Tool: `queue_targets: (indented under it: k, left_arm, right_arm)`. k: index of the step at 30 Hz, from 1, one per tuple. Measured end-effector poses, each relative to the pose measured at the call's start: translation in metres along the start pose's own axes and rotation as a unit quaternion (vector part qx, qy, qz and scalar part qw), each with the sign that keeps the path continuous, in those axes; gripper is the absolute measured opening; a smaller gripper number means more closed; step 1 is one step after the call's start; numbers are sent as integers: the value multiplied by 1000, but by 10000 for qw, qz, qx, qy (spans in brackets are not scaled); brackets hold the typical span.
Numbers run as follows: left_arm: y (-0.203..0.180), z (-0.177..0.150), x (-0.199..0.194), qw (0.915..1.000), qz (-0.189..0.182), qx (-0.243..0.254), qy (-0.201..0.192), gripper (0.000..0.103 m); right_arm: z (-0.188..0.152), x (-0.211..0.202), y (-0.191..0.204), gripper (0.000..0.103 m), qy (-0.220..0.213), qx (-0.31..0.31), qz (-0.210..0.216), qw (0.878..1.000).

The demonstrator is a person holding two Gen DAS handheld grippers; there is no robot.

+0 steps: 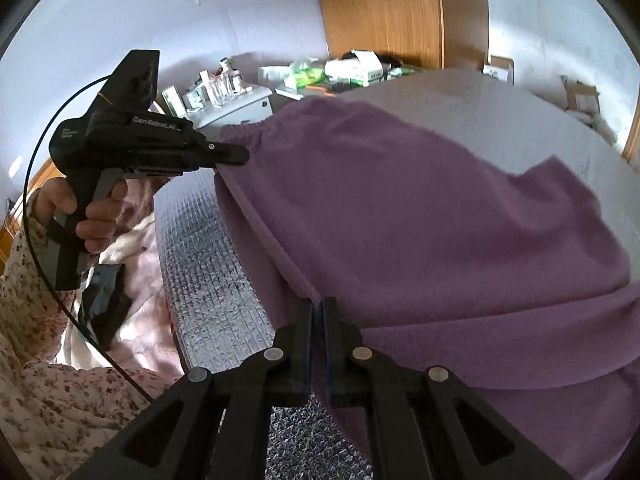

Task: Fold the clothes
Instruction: 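Release the folded sweater with both grippers and pull them back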

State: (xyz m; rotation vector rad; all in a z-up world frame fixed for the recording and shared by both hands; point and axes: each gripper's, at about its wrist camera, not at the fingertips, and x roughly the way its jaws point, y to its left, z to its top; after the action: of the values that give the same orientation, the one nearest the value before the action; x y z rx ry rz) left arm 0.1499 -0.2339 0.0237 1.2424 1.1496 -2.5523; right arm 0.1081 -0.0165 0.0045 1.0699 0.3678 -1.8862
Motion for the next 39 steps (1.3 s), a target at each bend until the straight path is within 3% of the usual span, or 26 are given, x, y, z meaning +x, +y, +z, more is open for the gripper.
queue_targets:
  k: [5,7,11,15,18,24,27,31,33,37,39]
  left_arm:
    - [-6,1,-8,9998,125,49,-110,13]
    - [-13,1,-19,9992,225,159,-304,18]
    - [-24,2,-42,9943,554,409,-813,20]
    - [-34,1,-58,9869,835,633,-1223,20]
    - [-44,2,-56,9880,580,749,-1219,20]
    - [-88,-5,-16,9870,-133,1436,-708,22]
    - [-113,-17,11,9811,-392,1864,-338,22]
    - [-134,-30,42,9736,-524,2216,127,22]
    - [-141,-34,55,9704,-602,2317,313,22]
    - [-149,-45,71,9651,-688,2470,537,22]
    - [-149,-47,82,9636,-457,2569,592,22]
  right_arm:
    - [2,-4,-3,7,-51,68,21,10000]
    - [3,-10,-3,7,-164,75,7,9998]
    - [2,-39,-7,7,-645,98,-47,9979]
    - [-7,-72,-31,9,-999,458,-396,9931]
    - [-19,-90,-57,10,-1129,928,-775,9862]
    - [-65,-124,-126,10,-1046,2253,-1860,9506]
    - [-90,-140,-155,10,-992,2828,-2447,9221]
    - [-119,-163,-189,12,-1211,3629,-2727,8828]
    - [-127,-164,-200,13,-1181,3833,-2807,8720]
    - [-132,-159,-211,13,-1145,3897,-2998,8632]
    - [-132,-157,-215,13,-1139,3873,-3083,8614]
